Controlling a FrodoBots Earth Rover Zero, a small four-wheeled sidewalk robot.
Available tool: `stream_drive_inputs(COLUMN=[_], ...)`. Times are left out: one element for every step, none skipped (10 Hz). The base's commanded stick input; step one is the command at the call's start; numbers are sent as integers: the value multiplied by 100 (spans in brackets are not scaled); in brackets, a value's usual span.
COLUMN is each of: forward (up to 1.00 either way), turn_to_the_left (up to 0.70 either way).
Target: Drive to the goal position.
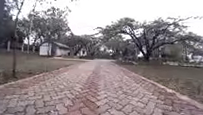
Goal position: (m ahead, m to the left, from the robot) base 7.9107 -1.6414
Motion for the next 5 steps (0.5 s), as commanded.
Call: stream_drive_inputs(forward=[70, 70, 70, 70, 70], turn_to_the_left=[0, 0, 0, 0, 0])
